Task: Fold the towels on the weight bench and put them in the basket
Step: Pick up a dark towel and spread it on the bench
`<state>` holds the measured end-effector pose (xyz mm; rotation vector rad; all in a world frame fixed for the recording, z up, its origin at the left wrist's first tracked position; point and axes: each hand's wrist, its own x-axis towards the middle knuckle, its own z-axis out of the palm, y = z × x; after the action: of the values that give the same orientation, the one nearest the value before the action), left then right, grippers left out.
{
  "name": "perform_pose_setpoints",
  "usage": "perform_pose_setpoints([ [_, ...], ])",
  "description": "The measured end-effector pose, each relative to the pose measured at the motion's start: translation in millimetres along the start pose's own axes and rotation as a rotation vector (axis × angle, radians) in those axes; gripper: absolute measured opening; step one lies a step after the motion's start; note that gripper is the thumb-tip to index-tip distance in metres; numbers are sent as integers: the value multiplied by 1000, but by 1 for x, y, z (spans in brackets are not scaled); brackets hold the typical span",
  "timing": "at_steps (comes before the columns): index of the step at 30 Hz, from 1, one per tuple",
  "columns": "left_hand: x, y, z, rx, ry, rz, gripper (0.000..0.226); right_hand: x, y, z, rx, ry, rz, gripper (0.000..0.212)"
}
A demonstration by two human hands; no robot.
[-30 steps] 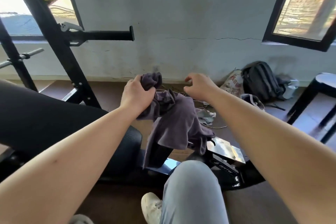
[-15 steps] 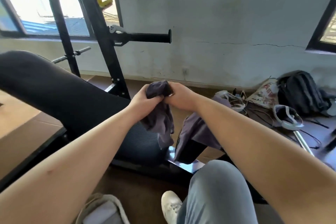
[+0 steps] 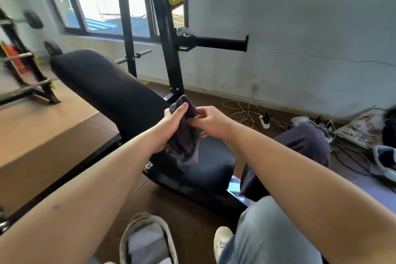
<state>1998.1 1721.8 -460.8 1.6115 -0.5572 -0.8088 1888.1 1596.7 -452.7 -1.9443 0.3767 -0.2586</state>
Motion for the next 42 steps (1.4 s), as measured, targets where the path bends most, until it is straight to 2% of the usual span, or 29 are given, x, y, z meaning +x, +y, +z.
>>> perform_pose_setpoints([
  [2,0,-2,-11,79,-12,-72,85,11,-3,8,14,96,-30,14],
  [4,4,-4,-27,213,64,-75,91,21,-7,12,55,148,-27,12],
  [6,7,-6,-42,326,140,-41,71,30,-12,16,172,148,-17,12],
  [8,6,-6,-52,340,114,-62,54,39,-18,19,260,137,-2,14],
  [11,4,-8,-59,411,17,-153,66,52,-22,25,186,168,-34,14],
  [13,4,-5,-62,527,47,-149,61,57,-25,27,119,180,-81,14],
  [15,4,0,-63,441,10,-51,43,61,-27,29,78,146,-102,15],
  [18,6,9,-63,265,-29,114,38,65,-29,30,26,89,-112,13],
  [20,7,14,-60,258,19,216,26,65,-29,29,-21,89,-135,7],
  [22,9,16,-56,199,93,235,17,63,-29,27,-30,61,-143,5],
  [25,16,13,-55,170,243,283,20,58,-23,20,-16,-82,-10,18],
  [27,18,10,-57,238,334,317,18,53,-16,14,-133,-157,101,23],
  [32,15,6,-65,357,399,330,18,47,-2,3,-610,-110,176,32],
  [34,18,8,-73,397,474,356,19,45,3,-1,-701,-100,216,35],
  [38,17,10,-85,554,596,313,21,45,14,-6,-759,-98,255,26],
  [40,18,7,-88,647,597,252,27,46,17,-4,-637,-122,251,26],
  [42,18,5,-84,740,510,144,51,47,16,0,-473,-155,210,21],
])
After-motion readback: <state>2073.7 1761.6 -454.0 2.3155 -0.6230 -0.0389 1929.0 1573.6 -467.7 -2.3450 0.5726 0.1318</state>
